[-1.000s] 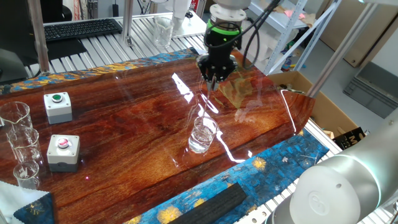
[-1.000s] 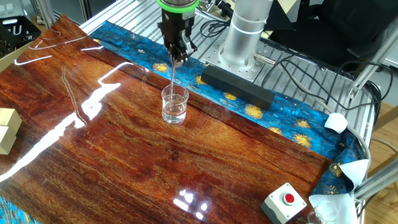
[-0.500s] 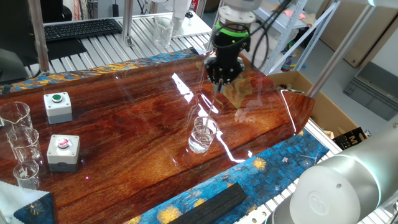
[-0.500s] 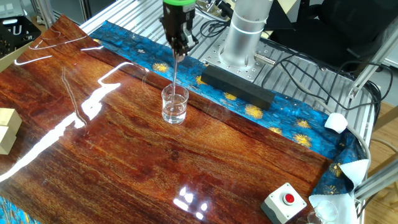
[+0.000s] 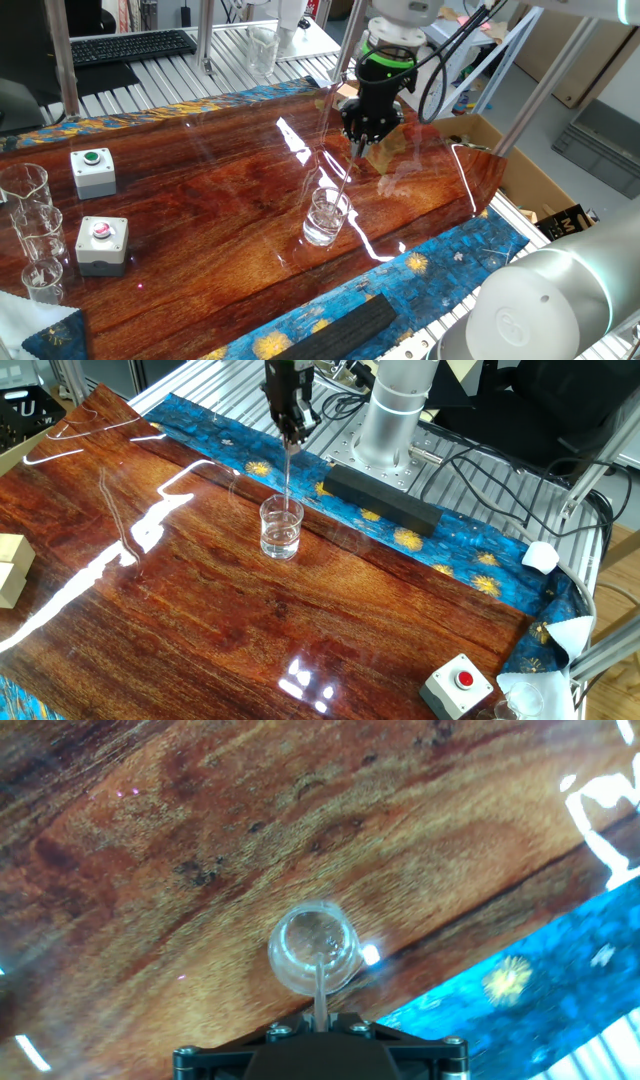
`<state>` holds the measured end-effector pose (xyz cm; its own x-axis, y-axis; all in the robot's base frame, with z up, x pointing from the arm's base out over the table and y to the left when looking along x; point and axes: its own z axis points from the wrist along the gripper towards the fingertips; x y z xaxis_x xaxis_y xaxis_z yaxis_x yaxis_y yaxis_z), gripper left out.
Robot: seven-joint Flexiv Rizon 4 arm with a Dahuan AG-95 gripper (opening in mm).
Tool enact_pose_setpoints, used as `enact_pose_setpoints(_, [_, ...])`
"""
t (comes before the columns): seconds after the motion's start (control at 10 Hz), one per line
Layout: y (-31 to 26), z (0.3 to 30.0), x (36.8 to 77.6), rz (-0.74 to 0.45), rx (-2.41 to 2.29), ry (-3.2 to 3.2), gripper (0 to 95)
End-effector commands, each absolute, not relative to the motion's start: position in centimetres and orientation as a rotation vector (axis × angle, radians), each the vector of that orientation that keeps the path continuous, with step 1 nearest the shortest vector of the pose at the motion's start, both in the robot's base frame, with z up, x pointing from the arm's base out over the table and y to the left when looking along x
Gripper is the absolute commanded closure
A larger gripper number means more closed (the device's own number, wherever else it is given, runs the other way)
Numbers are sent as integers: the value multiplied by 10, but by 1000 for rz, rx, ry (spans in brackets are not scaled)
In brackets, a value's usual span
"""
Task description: Stir the beaker with a glass rod
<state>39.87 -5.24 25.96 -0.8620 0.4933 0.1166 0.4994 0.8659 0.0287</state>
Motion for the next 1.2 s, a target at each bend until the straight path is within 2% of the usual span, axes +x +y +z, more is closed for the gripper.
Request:
enact_pose_setpoints(0.1, [-48, 259, 399, -135, -848, -2911, 950])
enact_pose_setpoints(0.3, [-46, 257, 407, -131, -877, -2912, 950])
enact_pose_setpoints(0.7, [-58, 255, 432, -41, -812, -2973, 950])
enact_pose_setpoints(0.9, [-59, 255, 433, 26, -754, -2999, 950])
enact_pose_setpoints(1.2, [-60, 254, 420, 43, -723, -2995, 950])
